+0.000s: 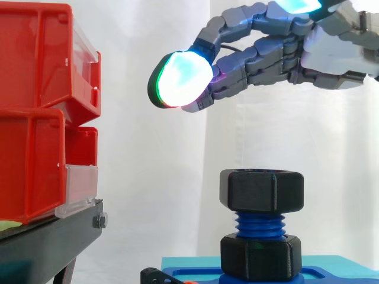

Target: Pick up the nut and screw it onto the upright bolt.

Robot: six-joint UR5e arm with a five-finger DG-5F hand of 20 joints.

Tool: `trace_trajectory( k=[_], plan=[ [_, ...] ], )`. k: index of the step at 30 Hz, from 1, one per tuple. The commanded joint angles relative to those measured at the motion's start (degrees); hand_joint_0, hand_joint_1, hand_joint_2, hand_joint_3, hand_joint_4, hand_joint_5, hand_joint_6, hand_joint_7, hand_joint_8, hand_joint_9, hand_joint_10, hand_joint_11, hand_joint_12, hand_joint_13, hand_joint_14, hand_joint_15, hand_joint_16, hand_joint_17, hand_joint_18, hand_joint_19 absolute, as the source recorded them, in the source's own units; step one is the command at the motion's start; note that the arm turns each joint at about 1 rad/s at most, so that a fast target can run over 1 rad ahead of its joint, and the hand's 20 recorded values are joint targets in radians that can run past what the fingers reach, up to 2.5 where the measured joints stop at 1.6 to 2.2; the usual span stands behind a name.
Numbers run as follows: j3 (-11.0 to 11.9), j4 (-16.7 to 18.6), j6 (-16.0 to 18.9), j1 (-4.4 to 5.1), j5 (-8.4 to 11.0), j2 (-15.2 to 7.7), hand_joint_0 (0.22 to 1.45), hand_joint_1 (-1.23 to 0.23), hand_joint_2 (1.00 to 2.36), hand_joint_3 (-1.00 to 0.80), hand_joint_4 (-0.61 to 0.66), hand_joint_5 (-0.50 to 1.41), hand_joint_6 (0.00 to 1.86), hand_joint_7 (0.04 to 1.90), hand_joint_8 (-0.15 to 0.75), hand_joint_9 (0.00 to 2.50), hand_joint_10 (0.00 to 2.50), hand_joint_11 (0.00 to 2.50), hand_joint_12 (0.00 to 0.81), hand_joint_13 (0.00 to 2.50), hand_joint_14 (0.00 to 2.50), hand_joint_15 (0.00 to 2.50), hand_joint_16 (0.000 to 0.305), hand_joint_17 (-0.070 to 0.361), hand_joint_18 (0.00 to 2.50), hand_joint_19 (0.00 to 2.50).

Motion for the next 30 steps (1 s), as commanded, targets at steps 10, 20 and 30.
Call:
trace_trajectory(
  k=[10, 20, 30],
  plan=[
    [-4.09, 5.38, -0.96, 0.67, -0.37, -0.03, 0.48, -0.07, 1.00, -0.50, 0.18, -0.13, 0.50, 0.73, 0.228, 0.53, 0.00, 0.00, 0.265, 0.47, 0.00, 0.00, 0.029, 0.065, 0.19, 0.00],
    [-5.32, 9.07, -0.17, 0.05, -1.60, -2.23, 0.49, -0.08, 1.00, -0.50, 0.18, -0.13, 0.50, 0.74, 0.236, 0.55, 0.00, 0.00, 0.264, 0.50, 0.00, 0.00, 0.029, 0.065, 0.22, 0.00],
    [-5.32, 9.16, -0.08, -0.30, -1.60, -3.37, 0.49, -0.09, 1.00, -0.50, 0.17, -0.13, 0.50, 0.75, 0.239, 0.57, 0.00, 0.00, 0.264, 0.52, 0.00, 0.00, 0.029, 0.065, 0.25, 0.00]
  ],
)
